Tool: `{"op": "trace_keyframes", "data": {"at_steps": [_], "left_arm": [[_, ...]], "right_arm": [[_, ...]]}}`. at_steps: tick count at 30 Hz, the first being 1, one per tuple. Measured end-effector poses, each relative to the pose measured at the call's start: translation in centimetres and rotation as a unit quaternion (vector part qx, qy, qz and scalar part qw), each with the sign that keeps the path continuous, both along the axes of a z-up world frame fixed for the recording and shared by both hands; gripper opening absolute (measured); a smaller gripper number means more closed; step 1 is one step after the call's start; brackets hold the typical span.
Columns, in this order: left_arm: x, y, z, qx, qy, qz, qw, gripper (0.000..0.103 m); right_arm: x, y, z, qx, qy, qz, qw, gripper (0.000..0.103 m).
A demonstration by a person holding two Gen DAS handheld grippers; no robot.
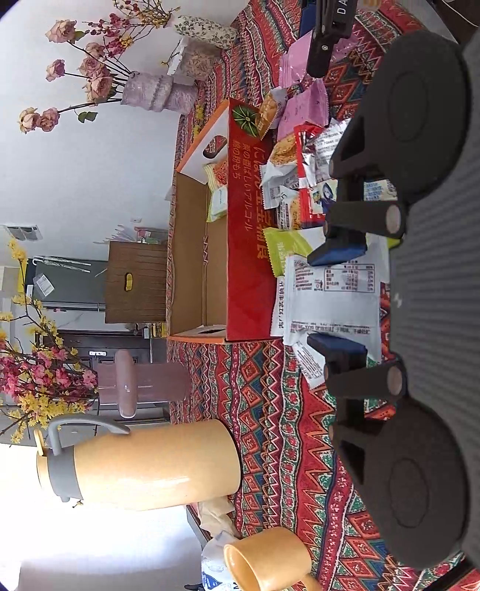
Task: Organize snacks
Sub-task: 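Lift both held packets and carry them over the cardboard box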
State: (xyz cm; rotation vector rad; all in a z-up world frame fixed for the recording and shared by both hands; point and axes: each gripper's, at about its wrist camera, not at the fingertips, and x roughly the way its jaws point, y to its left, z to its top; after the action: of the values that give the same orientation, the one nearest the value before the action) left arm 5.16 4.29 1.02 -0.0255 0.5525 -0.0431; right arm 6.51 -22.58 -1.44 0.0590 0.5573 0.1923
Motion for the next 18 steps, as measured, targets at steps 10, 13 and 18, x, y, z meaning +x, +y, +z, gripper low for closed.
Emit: {"op": "trace_keyframes", "data": {"at_steps": [10, 13, 18], "left_arm": [[2.4, -1.3, 2.0, -0.002, -0.023, -0.006, 0.9997, 0.04], [3.5, -1.8, 2.6, 0.002, -0.03, -0.01, 0.9995, 0.04], [5.1, -2.8, 3.5, 0.011, -0.038, -0.013, 0.9991, 0.041]], "right_arm": [[2.8, 0.3, 1.8, 0.002, -0.034, 0.001, 0.999, 0.061], [3.7, 0.3, 2.3, 0.003, -0.045, 0.001, 0.999, 0.061], [5.6, 0.6, 3.3, 0.002, -0.062, 0.003, 0.998, 0.061]]}}
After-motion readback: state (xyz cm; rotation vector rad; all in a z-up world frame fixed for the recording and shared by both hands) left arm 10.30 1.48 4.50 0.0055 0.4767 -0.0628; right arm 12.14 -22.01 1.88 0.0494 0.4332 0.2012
